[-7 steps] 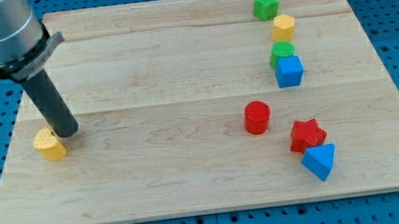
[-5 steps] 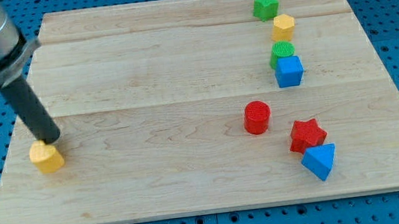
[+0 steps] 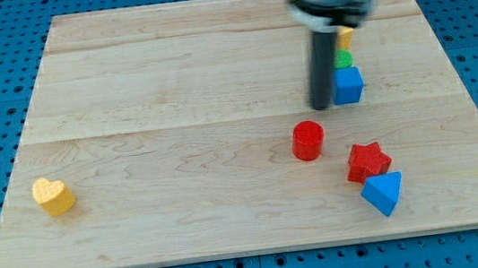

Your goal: Place the yellow hexagon to the top right of the yellow heart

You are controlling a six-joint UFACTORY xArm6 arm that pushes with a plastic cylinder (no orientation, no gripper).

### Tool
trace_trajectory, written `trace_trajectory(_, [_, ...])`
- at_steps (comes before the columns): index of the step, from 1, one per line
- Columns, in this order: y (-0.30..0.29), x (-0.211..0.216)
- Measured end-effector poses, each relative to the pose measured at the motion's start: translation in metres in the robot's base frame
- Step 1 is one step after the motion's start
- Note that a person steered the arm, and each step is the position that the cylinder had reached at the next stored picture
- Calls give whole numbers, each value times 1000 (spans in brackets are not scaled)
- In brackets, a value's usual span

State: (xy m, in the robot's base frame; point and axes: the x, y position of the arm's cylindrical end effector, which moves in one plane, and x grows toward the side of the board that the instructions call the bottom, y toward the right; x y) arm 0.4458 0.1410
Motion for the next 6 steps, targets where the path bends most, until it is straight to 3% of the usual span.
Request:
trace_trajectory(1, [46,35])
trace_trajectory(2, [109,-12])
trace_trajectory(3, [117,-71])
trace_trajectory(4, [90,-134])
trace_trajectory(5, [-25,-133])
trace_trajectory(6, [-72,-138])
